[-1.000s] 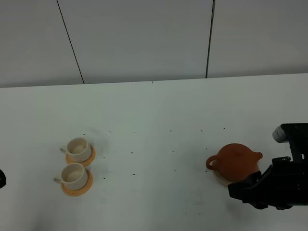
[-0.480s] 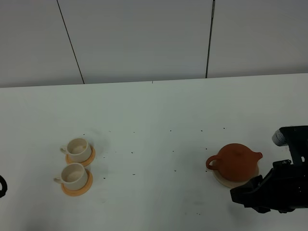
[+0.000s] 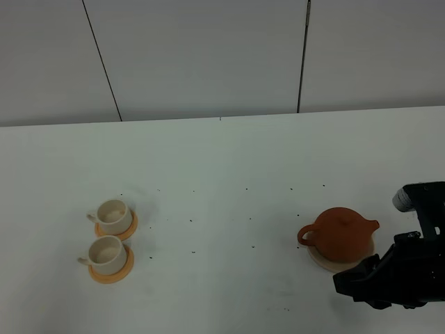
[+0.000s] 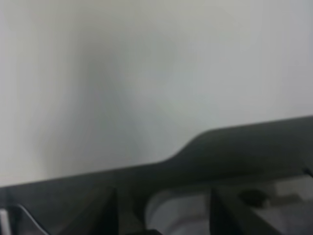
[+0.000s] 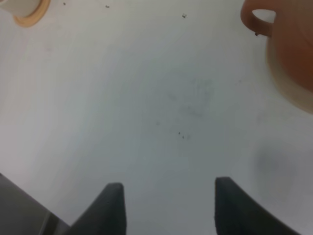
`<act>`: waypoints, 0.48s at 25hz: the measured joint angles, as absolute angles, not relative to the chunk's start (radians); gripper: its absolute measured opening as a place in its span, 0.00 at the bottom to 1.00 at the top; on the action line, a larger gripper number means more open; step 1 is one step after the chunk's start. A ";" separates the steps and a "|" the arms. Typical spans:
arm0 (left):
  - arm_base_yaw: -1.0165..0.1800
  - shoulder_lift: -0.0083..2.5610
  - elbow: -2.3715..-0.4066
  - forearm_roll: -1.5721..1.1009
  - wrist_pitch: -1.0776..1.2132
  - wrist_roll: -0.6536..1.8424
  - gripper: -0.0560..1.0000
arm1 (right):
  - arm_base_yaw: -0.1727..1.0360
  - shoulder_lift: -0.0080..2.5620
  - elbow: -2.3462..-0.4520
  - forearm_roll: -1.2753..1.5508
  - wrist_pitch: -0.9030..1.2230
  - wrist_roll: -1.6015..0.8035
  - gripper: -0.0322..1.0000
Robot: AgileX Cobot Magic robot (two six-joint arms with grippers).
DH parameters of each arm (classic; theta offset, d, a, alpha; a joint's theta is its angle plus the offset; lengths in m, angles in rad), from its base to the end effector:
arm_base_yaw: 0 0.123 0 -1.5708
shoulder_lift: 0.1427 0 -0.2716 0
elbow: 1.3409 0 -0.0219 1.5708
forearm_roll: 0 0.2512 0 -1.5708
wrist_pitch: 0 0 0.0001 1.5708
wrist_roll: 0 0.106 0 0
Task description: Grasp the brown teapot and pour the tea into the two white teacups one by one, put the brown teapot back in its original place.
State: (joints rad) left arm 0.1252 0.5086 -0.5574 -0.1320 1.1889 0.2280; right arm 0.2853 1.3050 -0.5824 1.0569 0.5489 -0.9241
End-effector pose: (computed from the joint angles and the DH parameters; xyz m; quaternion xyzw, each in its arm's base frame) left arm 0.0832 -0.0026 0.2521 0.0415 0.9637 -0.0196 0.2630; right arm 0.2152 0.1134 0.1855 -0.1761 0.9085 0.2715 0.2645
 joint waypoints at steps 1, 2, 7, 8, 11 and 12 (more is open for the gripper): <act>0.125 0.475 -0.557 -0.130 1.189 0.228 0.52 | 0.285 1.305 -0.582 1.057 0.549 -0.925 0.43; 0.125 0.442 -0.557 -0.129 1.189 0.229 0.52 | 0.285 1.305 -0.582 1.057 0.549 -0.925 0.43; 0.125 0.316 -0.557 -0.129 1.149 0.231 0.52 | 0.285 1.305 -0.582 1.054 0.548 -0.925 0.43; 0.125 0.297 -0.555 -0.129 1.138 0.231 0.52 | 0.285 1.305 -0.582 1.054 0.548 -0.925 0.43; 0.125 0.256 -0.533 -0.129 1.104 0.231 0.52 | 0.285 1.305 -0.582 1.054 0.530 -0.925 0.43; 0.125 0.245 -0.524 -0.129 1.082 0.231 0.52 | 0.285 1.305 -0.582 1.054 0.523 -0.925 0.43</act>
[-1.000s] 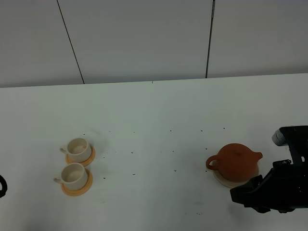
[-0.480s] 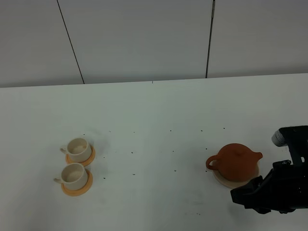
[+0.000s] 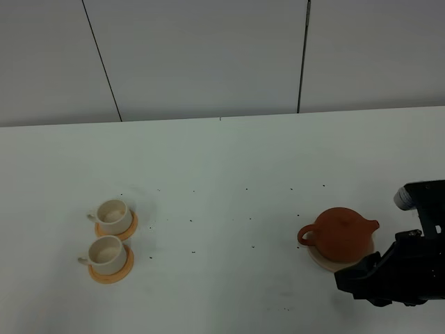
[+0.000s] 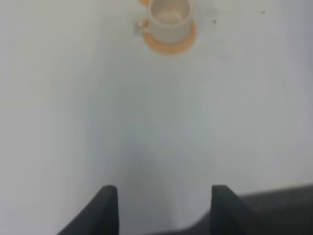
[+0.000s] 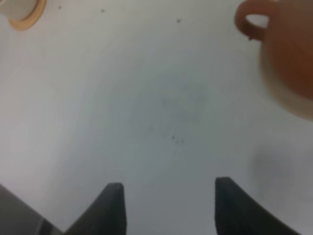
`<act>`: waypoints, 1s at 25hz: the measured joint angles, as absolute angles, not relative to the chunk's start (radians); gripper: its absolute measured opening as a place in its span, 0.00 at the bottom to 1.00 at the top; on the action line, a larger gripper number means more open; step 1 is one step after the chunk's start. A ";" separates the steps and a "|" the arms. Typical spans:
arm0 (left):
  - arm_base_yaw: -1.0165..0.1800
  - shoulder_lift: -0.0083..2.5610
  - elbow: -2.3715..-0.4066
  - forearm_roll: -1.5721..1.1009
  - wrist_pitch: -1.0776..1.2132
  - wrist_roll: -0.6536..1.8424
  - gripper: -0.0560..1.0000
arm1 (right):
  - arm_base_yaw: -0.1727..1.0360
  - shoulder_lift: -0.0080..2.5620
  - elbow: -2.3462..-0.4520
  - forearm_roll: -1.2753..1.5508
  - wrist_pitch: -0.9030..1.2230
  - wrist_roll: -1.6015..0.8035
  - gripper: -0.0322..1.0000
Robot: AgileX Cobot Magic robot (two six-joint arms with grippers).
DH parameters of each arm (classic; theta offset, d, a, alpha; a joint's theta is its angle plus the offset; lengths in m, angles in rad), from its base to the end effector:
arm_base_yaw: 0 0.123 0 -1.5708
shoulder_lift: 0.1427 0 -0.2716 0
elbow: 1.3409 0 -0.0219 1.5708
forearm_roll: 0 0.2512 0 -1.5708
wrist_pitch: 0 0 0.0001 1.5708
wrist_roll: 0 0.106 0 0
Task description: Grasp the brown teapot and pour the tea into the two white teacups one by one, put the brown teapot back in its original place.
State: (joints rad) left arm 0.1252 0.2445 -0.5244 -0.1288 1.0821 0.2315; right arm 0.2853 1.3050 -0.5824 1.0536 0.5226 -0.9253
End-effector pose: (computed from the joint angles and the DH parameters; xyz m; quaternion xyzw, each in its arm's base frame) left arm 0.0559 -0.0051 0.2673 0.0443 0.9069 0.0102 0.4189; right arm 0.2175 0.1118 0.1855 -0.1731 0.9091 0.2622 0.2735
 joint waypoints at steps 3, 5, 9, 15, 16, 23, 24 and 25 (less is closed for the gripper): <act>0.125 0.236 -0.514 -0.128 1.063 0.231 0.52 | 0.285 1.305 -0.582 1.054 0.510 -0.925 0.43; 0.125 0.234 -0.514 -0.128 1.059 0.231 0.52 | 0.285 1.305 -0.582 1.054 0.500 -0.925 0.43; 0.125 0.234 -0.514 -0.128 1.058 0.231 0.52 | 0.285 1.305 -0.582 1.054 0.479 -0.925 0.43; 0.125 0.234 -0.514 -0.127 1.058 0.285 0.52 | 0.285 1.305 -0.582 1.054 0.474 -0.922 0.43; 0.125 0.234 -0.514 -0.127 1.060 0.297 0.52 | 0.285 1.305 -0.582 1.054 0.474 -0.922 0.43; 0.125 0.234 -0.514 -0.168 1.080 0.412 0.48 | 0.285 1.305 -0.582 1.054 0.474 -0.916 0.43; 0.125 0.234 -0.514 -0.177 1.084 0.425 0.48 | 0.285 1.305 -0.582 1.054 0.474 -0.916 0.43; 0.125 0.234 -0.514 -0.182 1.085 0.435 0.48 | 0.285 1.305 -0.582 1.054 0.474 -0.915 0.43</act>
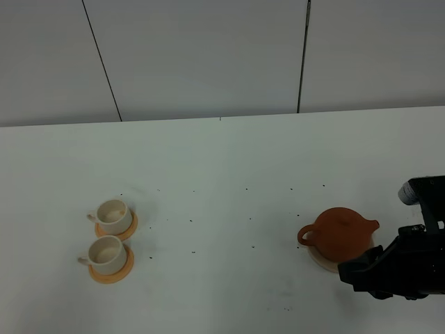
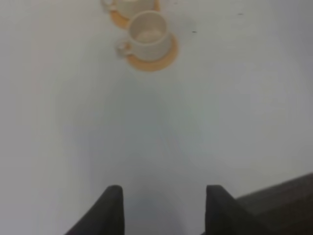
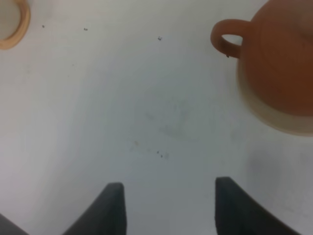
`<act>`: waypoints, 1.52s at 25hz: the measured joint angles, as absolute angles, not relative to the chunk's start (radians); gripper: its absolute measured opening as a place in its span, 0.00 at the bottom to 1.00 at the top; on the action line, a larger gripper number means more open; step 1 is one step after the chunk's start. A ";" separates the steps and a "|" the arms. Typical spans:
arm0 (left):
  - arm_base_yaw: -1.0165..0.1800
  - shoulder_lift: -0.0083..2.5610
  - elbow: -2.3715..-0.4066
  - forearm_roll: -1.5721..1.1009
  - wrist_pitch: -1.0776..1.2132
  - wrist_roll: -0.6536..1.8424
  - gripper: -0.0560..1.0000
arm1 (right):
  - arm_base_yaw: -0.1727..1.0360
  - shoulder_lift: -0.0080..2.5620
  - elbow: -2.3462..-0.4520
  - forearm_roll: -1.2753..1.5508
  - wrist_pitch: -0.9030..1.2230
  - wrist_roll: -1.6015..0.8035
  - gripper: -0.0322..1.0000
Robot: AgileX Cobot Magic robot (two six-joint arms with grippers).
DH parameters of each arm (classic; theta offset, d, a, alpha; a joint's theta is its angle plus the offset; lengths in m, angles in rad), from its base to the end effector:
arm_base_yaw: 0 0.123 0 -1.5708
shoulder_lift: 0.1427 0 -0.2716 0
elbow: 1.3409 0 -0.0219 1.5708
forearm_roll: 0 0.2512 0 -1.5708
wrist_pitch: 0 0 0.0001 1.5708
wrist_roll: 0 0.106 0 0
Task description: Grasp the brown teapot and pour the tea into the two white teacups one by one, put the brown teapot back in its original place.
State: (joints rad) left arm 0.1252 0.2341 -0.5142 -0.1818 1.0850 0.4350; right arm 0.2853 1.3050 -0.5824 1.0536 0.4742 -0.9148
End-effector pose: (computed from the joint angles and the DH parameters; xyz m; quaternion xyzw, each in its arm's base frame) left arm 0.0550 -0.0102 0.2652 0.1346 0.8966 0.0268 0.4210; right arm 0.2218 0.1090 0.1858 -0.1591 0.9108 0.2486 0.2887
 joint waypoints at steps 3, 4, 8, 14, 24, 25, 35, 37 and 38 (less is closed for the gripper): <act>0.125 0.234 -0.514 -0.190 1.087 0.444 0.47 | 0.285 1.305 -0.582 1.054 0.474 -0.915 0.43; 0.125 0.234 -0.514 -0.196 1.087 0.446 0.47 | 0.285 1.305 -0.582 1.054 0.474 -0.915 0.43; 0.125 0.233 -0.514 -0.207 1.089 0.456 0.47 | 0.285 1.305 -0.582 1.054 0.474 -0.915 0.43; 0.125 0.233 -0.514 -0.208 1.089 0.457 0.47 | 0.285 1.305 -0.582 1.054 0.474 -0.915 0.43; 0.125 0.233 -0.514 -0.209 1.091 0.452 0.47 | 0.285 1.305 -0.582 1.070 0.474 -0.915 0.43; 0.125 0.233 -0.514 -0.209 1.091 0.445 0.47 | 0.285 1.305 -0.582 1.070 0.474 -0.915 0.43; 0.125 0.233 -0.514 -0.202 1.081 0.344 0.47 | 0.285 1.305 -0.582 1.096 0.474 -0.915 0.43; 0.125 0.233 -0.514 -0.184 1.079 0.325 0.47 | 0.285 1.305 -0.582 1.097 0.474 -0.915 0.43; 0.125 0.233 -0.514 -0.168 1.076 0.306 0.47 | 0.285 1.305 -0.582 1.098 0.474 -0.915 0.43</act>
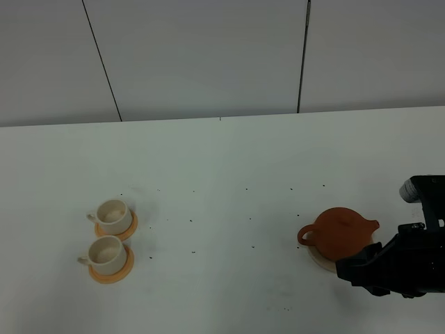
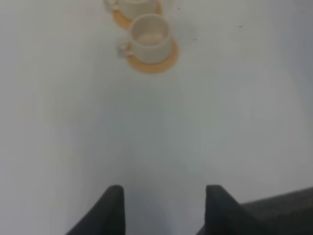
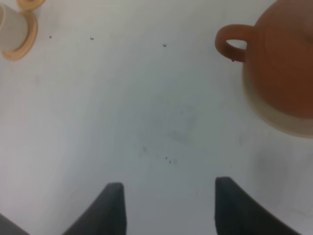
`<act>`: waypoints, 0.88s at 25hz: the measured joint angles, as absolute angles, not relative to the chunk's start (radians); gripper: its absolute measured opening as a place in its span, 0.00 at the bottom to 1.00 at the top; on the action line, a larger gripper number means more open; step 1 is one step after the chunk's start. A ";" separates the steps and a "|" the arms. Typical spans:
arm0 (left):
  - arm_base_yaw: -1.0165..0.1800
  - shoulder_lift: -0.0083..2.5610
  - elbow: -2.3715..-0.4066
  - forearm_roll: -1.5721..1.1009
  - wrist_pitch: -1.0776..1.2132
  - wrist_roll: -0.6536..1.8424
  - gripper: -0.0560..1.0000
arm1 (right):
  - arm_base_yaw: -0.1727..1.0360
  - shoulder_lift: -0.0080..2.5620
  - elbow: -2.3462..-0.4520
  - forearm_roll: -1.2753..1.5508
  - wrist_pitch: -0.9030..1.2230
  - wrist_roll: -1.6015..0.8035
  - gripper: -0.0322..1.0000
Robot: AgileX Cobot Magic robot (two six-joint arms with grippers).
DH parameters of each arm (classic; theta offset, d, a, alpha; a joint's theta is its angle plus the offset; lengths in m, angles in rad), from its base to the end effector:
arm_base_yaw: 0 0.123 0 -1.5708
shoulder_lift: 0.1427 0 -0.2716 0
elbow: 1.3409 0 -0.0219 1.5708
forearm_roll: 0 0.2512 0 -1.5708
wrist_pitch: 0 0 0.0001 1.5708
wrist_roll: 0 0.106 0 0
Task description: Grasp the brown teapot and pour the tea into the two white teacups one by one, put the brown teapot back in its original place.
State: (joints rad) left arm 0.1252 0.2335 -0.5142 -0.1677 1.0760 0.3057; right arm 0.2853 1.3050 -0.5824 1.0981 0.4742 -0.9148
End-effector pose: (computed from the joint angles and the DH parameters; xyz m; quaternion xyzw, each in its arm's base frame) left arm 0.0554 -0.0087 0.2658 0.0763 0.9020 0.0074 0.4249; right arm 0.2225 0.1103 0.1874 -0.1408 0.9099 0.2611 0.2901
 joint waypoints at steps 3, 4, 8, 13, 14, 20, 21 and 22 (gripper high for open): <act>0.125 0.233 -0.514 -0.126 1.061 0.243 0.47 | 0.285 1.305 -0.582 1.107 0.474 -0.915 0.43; 0.125 0.233 -0.514 -0.111 1.057 0.220 0.47 | 0.285 1.305 -0.582 1.107 0.474 -0.915 0.43; 0.125 0.233 -0.514 -0.088 1.056 0.181 0.47 | 0.285 1.305 -0.582 1.114 0.474 -0.915 0.43; 0.125 0.233 -0.514 -0.085 1.055 0.177 0.47 | 0.285 1.305 -0.582 1.115 0.474 -0.915 0.43; 0.125 0.233 -0.514 -0.081 1.054 0.177 0.47 | 0.285 1.305 -0.582 1.115 0.474 -0.915 0.43; 0.125 0.188 -0.513 -0.076 1.050 0.177 0.47 | 0.285 1.305 -0.582 1.120 0.474 -0.915 0.43; 0.125 0.167 -0.513 -0.076 1.050 0.177 0.47 | 0.285 1.305 -0.582 1.122 0.474 -0.915 0.43; 0.125 0.138 -0.513 -0.076 1.050 0.177 0.47 | 0.285 1.305 -0.582 1.122 0.474 -0.915 0.43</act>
State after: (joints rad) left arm 0.1252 0.1379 -0.5132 -0.0763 1.0505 0.1766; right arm 0.2853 1.3050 -0.5824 1.1224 0.4742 -0.9148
